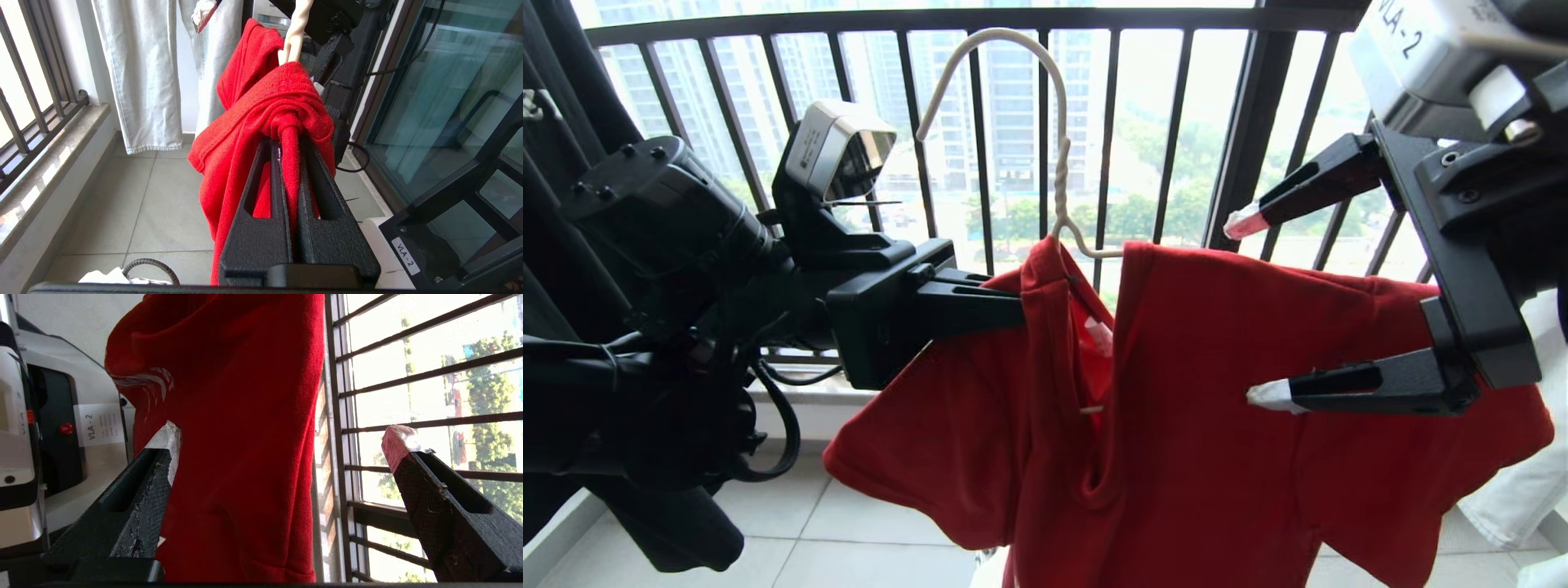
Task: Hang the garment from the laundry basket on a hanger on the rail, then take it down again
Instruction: Hang the clothes rack on the clothesline
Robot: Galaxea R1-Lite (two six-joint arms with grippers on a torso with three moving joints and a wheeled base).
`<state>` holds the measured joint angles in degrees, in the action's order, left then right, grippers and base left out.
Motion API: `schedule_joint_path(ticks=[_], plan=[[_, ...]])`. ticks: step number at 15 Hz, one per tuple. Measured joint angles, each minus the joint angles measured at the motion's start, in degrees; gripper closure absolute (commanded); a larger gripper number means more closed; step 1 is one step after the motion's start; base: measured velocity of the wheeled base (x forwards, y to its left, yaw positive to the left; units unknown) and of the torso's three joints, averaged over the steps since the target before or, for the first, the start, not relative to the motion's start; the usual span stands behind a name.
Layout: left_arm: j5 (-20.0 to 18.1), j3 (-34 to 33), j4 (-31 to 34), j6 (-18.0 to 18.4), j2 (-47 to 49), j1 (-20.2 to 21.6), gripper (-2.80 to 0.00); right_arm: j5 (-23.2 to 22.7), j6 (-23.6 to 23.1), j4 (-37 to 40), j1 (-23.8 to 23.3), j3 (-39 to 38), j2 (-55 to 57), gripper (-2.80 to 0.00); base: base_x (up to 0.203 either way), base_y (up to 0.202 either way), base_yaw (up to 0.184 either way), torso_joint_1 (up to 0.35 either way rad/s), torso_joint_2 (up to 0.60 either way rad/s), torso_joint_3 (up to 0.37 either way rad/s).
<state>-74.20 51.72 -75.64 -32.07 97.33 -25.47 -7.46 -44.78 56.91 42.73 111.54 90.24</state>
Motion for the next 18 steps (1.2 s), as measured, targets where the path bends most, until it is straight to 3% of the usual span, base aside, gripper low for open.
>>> schedule_joint_path(ticks=[3,7,13,18], plan=[[0.0,-0.5,-4.1,-0.1,0.6,0.1,0.0,-4.7,3.6,-1.1,0.6,0.3,0.8,-2.8,0.0,0.0,0.0,0.0,0.0,0.0],[0.3,-0.4,-4.5,0.1,1.1,0.5,0.0,-9.5,9.4,-5.2,0.7,0.6,1.9,-2.8,0.0,0.0,0.0,0.0,0.0,0.0],[2.6,0.0,-10.5,-0.1,2.5,1.6,0.0,-12.0,13.8,-9.3,0.8,0.7,3.7,-2.8,0.0,0.0,0.0,0.0,0.0,0.0],[2.6,0.0,-10.9,0.2,2.7,2.1,0.0,-12.0,15.3,-10.1,0.7,0.7,4.6,-2.8,0.0,0.0,0.0,0.0,0.0,0.0]])
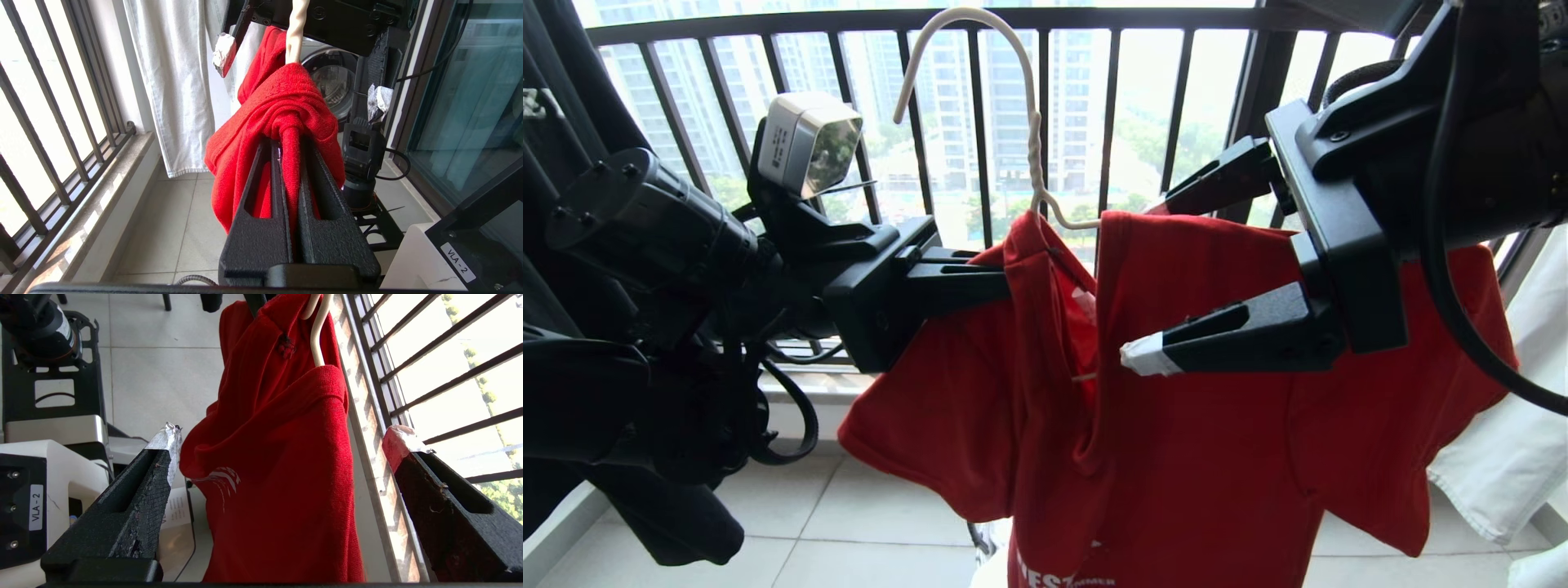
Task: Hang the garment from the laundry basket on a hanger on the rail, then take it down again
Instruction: Hang the clothes rack on the clothesline
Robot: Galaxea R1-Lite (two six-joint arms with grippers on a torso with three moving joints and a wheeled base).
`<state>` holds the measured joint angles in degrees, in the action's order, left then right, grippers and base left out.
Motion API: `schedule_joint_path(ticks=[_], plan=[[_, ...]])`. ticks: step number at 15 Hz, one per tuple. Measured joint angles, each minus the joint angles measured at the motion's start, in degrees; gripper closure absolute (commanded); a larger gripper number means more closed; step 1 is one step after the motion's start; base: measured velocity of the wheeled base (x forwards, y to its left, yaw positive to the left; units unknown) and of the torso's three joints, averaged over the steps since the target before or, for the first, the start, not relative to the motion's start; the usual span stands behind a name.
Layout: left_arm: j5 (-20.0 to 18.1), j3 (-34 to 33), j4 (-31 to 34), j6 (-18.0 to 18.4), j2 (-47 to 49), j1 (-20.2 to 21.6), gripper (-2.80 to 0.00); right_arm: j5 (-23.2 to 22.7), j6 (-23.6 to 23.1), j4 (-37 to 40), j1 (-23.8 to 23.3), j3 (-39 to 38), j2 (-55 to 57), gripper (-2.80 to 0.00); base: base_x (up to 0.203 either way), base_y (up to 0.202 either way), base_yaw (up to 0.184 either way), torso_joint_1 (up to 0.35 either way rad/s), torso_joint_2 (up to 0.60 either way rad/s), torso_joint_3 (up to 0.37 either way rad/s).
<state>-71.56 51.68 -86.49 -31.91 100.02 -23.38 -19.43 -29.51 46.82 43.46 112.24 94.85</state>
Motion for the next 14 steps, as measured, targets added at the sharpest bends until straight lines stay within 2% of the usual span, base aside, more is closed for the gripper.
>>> schedule_joint_path(ticks=[1,2,7,10,12,14], plan=[[0.3,0.0,-0.3,0.0,0.1,0.0,0.0,0.0,0.0,0.0,0.0,0.0,0.1,-0.12,0.0,0.0,0.0,0.0,0.0,0.0],[0.8,0.0,-0.6,0.0,0.1,0.0,0.0,0.0,0.0,0.0,0.0,0.0,0.1,0.0,0.0,0.0,0.0,0.0,0.0,0.0],[2.1,0.4,-0.7,-0.2,0.7,0.2,0.0,0.0,0.3,0.3,0.0,-0.1,0.1,0.0,0.0,0.0,0.0,0.0,0.0,0.0],[5.6,0.5,-0.7,-0.1,0.7,0.2,0.0,0.2,2.0,0.3,-0.1,-0.2,0.1,0.0,0.0,0.0,0.0,0.0,0.0,0.0],[6.5,0.9,-0.8,-0.1,0.7,0.2,0.0,0.4,2.0,0.2,-0.1,-0.2,0.1,0.0,0.0,0.0,0.0,0.0,0.0,0.0],[9.3,1.2,-0.7,-0.2,0.9,0.1,0.0,0.4,2.1,0.1,-0.1,-0.1,0.0,0.0,0.0,0.0,0.0,0.0,0.0,0.0]])
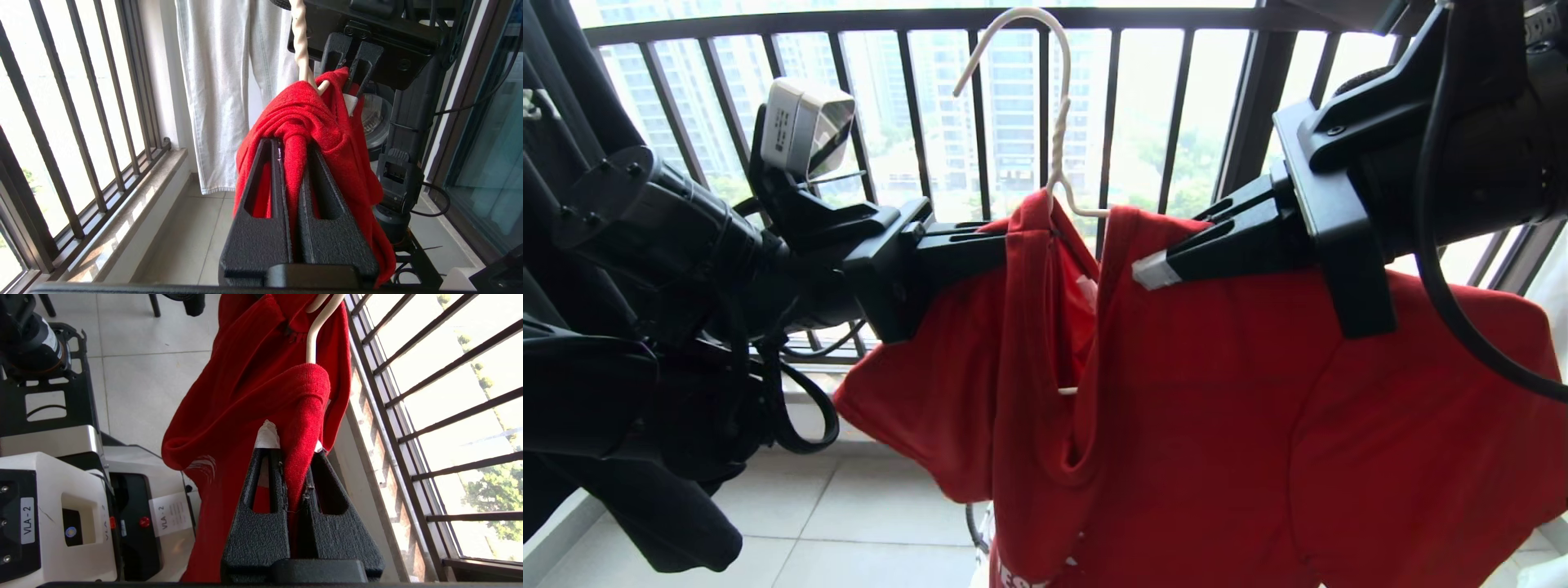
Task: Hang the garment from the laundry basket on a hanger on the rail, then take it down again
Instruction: Hang the clothes rack on the clothesline
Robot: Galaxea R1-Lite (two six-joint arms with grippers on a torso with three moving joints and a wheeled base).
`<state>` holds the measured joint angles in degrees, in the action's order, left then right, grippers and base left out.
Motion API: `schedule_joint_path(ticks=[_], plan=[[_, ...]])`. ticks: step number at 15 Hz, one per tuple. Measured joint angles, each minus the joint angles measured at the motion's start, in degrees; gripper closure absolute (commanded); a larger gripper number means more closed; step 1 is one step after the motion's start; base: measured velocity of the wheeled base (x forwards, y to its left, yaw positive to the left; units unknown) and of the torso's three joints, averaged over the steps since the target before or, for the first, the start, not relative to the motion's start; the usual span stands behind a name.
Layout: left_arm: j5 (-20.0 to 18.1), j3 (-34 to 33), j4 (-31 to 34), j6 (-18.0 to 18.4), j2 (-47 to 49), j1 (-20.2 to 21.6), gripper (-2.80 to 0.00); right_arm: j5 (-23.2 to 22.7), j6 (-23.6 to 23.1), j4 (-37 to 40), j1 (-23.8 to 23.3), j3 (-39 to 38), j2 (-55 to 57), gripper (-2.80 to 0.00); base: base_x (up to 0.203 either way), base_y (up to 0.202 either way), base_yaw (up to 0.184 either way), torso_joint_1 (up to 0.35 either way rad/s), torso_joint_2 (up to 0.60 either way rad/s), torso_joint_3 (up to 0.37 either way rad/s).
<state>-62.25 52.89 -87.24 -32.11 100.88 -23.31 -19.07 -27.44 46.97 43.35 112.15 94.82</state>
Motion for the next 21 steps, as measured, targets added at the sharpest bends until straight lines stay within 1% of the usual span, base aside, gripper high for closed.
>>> schedule_joint_path(ticks=[1,2,9,10,17,21], plan=[[1.4,0.1,0.0,-0.1,0.1,-0.1,0.0,0.0,0.0,0.0,0.0,0.0,-0.1,0.0,0.0,0.0,0.0,0.0,0.0,0.0],[1.7,0.4,0.0,-0.3,0.1,-0.2,0.0,0.0,0.0,0.0,0.0,0.0,-0.1,0.0,0.0,0.0,0.0,0.0,0.0,0.0],[2.2,2.0,0.1,-2.4,0.5,-0.4,0.0,0.0,0.0,0.1,0.0,0.0,-0.4,0.0,0.0,0.0,0.0,0.0,0.0,0.0],[2.2,2.3,0.1,-2.5,0.6,-0.4,-2.8,0.0,-0.1,0.1,0.0,0.0,-0.5,0.0,0.0,0.0,0.0,0.0,0.0,0.0],[2.5,2.2,0.1,-2.6,0.9,-0.2,-2.8,-0.1,-0.1,0.5,-0.2,-0.2,-0.6,0.0,0.0,0.0,0.0,0.0,0.0,0.0],[2.3,2.2,0.0,-2.3,0.9,1.1,-2.8,0.0,-0.1,0.4,-1.6,-0.2,-1.1,0.0,0.0,0.0,0.0,0.0,0.0,0.0]])
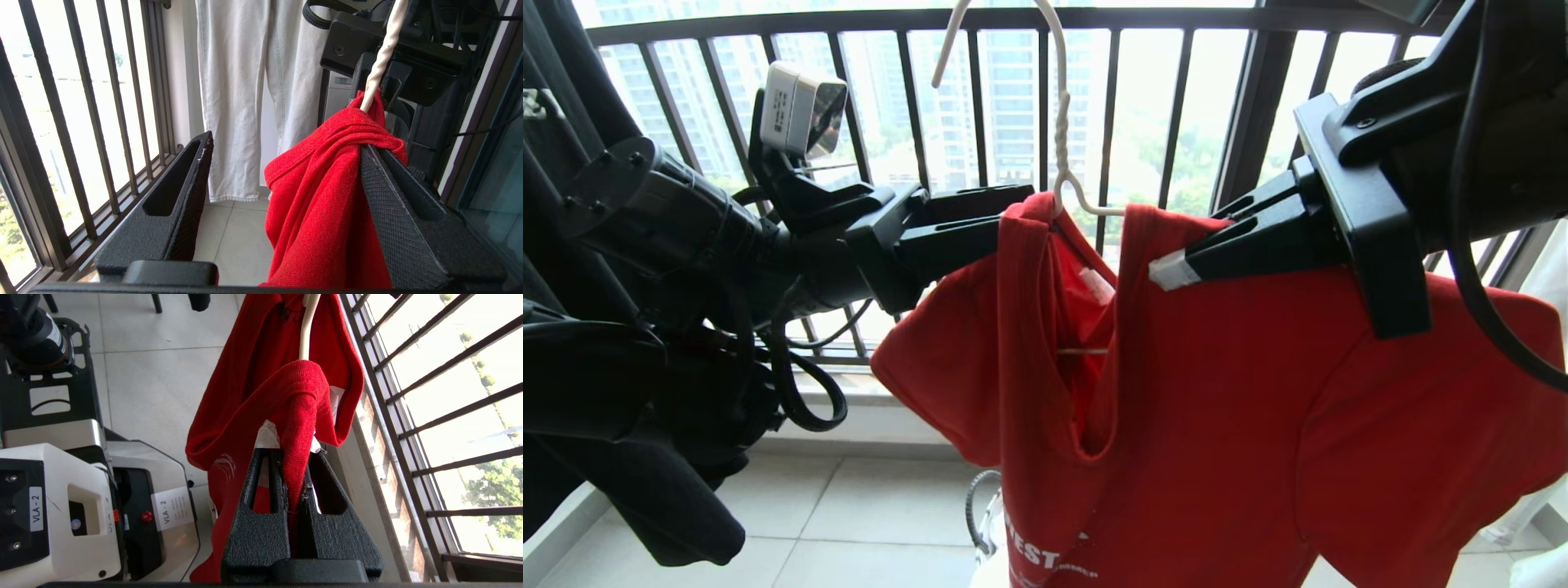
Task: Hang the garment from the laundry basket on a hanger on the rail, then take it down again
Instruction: Hang the clothes rack on the clothesline
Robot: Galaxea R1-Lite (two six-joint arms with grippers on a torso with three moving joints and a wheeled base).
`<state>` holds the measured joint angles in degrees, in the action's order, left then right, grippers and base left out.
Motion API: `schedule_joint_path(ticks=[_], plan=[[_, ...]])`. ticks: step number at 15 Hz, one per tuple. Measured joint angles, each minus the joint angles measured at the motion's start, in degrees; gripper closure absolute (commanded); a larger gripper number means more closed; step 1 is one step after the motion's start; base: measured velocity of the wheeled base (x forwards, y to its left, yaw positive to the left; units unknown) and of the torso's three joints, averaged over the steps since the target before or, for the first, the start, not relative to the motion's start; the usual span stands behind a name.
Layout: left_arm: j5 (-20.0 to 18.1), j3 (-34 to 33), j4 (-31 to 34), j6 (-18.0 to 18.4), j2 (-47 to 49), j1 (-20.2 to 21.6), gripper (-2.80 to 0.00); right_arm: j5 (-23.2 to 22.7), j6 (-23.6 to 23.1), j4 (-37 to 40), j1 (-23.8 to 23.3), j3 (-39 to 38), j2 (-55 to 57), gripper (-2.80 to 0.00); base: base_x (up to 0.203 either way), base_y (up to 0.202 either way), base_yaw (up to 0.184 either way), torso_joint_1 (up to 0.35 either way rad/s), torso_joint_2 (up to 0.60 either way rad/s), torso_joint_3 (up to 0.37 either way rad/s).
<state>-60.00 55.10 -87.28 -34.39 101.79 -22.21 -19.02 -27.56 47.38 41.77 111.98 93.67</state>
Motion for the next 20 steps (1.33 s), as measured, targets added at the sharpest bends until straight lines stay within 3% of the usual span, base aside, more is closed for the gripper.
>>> schedule_joint_path(ticks=[8,17,18,20], plan=[[-3.3,0.1,0.1,0.2,0.0,1.9,-2.8,-0.2,0.0,-0.4,-4.7,0.1,-1.8,0.0,0.0,0.0,0.0,0.0,0.0,0.0],[-3.2,1.6,0.1,0.0,0.0,4.1,-2.8,-0.3,-0.1,-0.3,-5.0,-0.7,-2.3,0.0,0.0,0.0,0.0,0.0,0.0,0.0],[-3.2,1.7,0.1,0.0,0.0,4.7,0.0,-0.3,-0.1,-0.3,-5.0,-0.7,-2.3,0.0,0.0,0.0,0.0,0.0,0.0,0.0],[-3.1,2.4,0.1,-0.2,0.0,5.8,0.0,-0.3,0.1,-0.3,-5.0,-0.7,-2.3,0.0,0.0,0.0,0.0,0.0,0.0,0.0]])
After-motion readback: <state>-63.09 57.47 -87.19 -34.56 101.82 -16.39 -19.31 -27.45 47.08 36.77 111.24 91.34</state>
